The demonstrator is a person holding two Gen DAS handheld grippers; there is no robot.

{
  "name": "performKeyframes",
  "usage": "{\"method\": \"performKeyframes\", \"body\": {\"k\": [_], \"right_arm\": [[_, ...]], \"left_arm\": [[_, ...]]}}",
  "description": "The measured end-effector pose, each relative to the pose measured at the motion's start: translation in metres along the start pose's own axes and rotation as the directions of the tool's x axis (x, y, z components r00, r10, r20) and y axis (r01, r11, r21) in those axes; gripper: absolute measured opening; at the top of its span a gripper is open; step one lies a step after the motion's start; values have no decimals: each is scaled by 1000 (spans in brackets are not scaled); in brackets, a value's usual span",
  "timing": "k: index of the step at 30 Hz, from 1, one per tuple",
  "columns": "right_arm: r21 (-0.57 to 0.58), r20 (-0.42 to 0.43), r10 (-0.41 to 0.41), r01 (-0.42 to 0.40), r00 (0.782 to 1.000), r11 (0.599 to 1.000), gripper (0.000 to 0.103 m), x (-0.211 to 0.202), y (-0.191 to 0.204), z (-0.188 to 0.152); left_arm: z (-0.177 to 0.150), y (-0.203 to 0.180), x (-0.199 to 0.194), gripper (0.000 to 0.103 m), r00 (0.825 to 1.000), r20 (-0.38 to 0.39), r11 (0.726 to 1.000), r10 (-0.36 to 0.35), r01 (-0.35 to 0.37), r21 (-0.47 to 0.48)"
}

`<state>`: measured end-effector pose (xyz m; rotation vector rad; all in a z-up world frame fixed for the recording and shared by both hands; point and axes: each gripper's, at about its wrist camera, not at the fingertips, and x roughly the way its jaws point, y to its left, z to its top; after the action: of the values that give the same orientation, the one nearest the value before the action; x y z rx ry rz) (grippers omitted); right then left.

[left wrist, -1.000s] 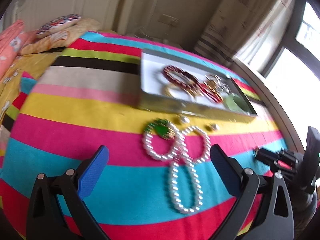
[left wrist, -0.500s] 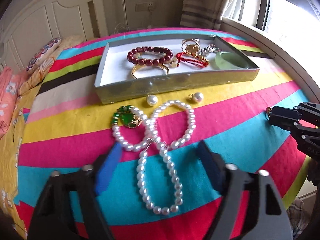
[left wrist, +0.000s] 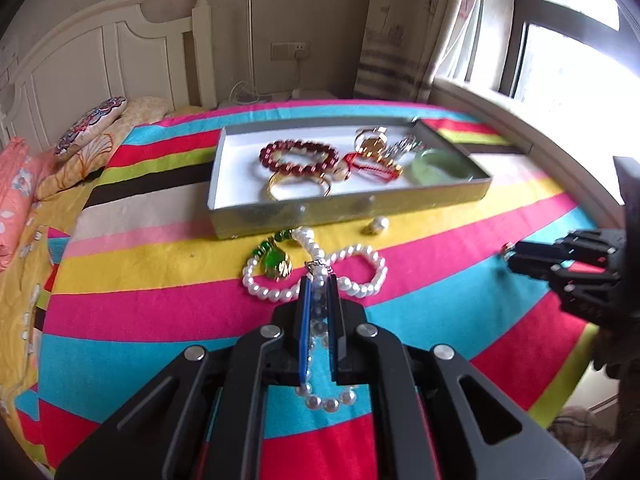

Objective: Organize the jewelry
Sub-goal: 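Grasp the gold ring with the right tool while the left tool grasps the pearl necklace, then carry the ring with the right tool while the left tool carries the pearl necklace into the tray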

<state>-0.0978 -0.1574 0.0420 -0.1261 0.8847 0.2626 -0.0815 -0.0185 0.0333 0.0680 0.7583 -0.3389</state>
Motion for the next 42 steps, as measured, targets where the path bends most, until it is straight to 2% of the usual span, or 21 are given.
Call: {"method": "performKeyframes", "body": {"k": [5,11,17,26,36,42], "right_arm": [[53,57,94,-97,994,994,22,-10,0,5],[28,89,136,-139,987,990,22,-15,17,9],[28,133,163,-168,978,985,22,-25,21,13],[30,193,158,-167,968,986,22,-40,20,23],[-12,265,134,-135,955,991,22,-55,19,54],[-36,279,119,-113,953,993,22,-51,15,76]], "left_arm": [[13,4,-30,7,993,89,994,-81,87,-65],[28,11,-57,7,976,172,982,-131,151,-111],[41,15,-77,7,966,225,981,-125,154,-117],[63,14,-96,7,955,275,985,-114,144,-91],[96,8,-107,7,940,326,991,-98,123,-58],[116,5,-103,7,937,338,993,-83,106,-50]]}}
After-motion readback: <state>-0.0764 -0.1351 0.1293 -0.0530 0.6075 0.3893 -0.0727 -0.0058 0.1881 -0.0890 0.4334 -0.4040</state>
